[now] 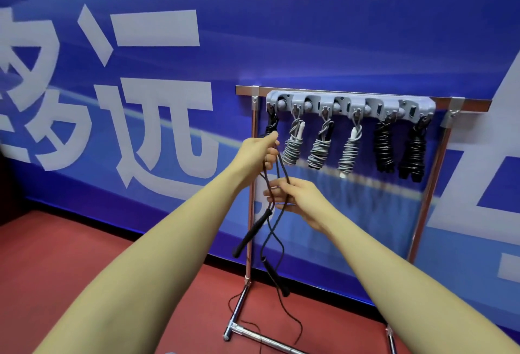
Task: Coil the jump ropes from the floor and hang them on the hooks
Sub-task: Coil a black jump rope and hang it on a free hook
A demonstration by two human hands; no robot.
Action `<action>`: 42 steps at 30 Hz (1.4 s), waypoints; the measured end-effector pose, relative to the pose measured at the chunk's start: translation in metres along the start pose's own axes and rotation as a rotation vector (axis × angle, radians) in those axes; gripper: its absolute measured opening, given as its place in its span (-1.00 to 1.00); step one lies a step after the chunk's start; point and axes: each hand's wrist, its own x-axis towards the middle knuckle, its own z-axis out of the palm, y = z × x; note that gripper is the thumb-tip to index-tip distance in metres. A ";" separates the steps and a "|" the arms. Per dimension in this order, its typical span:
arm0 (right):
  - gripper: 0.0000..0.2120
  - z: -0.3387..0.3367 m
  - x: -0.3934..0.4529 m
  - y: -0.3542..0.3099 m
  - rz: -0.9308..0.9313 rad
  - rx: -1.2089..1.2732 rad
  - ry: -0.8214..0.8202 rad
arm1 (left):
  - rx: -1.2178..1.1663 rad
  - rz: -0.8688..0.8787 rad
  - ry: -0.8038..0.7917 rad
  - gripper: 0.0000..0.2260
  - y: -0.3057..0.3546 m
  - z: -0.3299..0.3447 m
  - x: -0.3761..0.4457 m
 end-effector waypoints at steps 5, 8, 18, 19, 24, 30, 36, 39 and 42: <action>-0.79 0.007 0.001 -0.002 0.007 0.099 -0.083 | -0.135 -0.062 0.009 -0.59 -0.005 -0.004 0.004; -0.81 0.009 0.001 -0.004 -0.040 0.112 -0.016 | -0.044 -0.109 0.033 -0.66 -0.007 -0.009 -0.002; -0.74 0.004 0.017 -0.026 -0.093 0.296 0.157 | 0.167 0.092 0.129 -0.74 -0.048 -0.022 -0.036; -0.73 0.003 0.017 -0.028 -0.098 0.287 0.168 | 0.229 0.150 0.143 -0.74 -0.054 -0.021 -0.039; -0.75 -0.002 0.018 -0.030 -0.076 0.326 0.261 | 0.588 0.391 0.204 -0.75 -0.067 -0.019 -0.046; -0.79 -0.004 0.020 -0.029 -0.068 0.448 0.239 | 0.786 0.161 -0.130 -0.83 -0.061 -0.012 -0.040; -0.79 -0.013 0.024 -0.034 -0.089 0.219 0.265 | 0.591 0.145 -0.177 -0.90 -0.062 -0.011 -0.039; -0.76 -0.016 0.026 -0.033 -0.072 -0.162 0.340 | 0.683 0.200 -0.062 -0.85 -0.065 -0.013 -0.033; -0.77 -0.016 0.028 -0.033 0.040 0.023 0.349 | 0.643 0.166 -0.052 -0.65 -0.069 -0.017 -0.034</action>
